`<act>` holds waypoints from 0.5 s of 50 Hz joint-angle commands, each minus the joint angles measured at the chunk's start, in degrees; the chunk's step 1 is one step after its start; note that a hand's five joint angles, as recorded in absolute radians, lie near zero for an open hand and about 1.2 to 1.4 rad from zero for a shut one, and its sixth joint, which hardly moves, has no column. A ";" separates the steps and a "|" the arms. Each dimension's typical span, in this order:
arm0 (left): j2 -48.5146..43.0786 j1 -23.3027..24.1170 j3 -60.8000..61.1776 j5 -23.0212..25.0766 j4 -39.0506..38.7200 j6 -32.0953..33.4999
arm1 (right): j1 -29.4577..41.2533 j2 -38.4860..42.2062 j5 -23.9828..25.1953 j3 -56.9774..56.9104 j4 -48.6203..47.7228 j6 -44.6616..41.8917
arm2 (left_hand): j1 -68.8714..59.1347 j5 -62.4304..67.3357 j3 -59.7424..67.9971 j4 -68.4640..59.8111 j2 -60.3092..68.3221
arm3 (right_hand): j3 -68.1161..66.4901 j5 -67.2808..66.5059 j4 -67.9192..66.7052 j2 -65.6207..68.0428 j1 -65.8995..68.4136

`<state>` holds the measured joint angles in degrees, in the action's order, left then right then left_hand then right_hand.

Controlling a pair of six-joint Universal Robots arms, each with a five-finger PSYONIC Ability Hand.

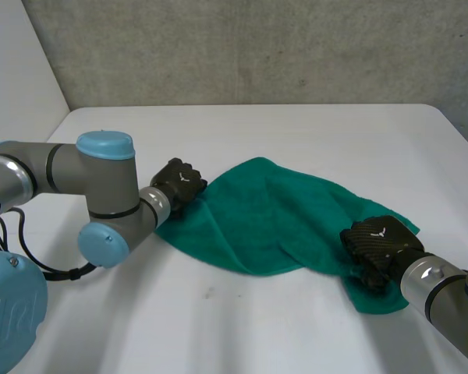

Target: Fold the towel.

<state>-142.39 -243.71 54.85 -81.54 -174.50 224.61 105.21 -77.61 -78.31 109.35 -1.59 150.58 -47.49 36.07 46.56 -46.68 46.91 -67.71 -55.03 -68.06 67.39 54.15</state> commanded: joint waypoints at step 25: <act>30.41 -5.28 34.26 -6.44 -1.37 -0.05 | -1.85 -4.48 -0.35 -7.04 18.80 -10.12 | -32.51 33.93 33.44 -33.32 33.09 | -12.29 -14.97 -11.94 12.61 25.85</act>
<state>-121.06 -246.42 76.44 -87.48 -177.16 226.66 102.85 -81.40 -78.35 102.97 7.20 146.53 -63.70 55.10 67.94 -68.18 68.20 -67.71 -55.03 -68.24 67.39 54.15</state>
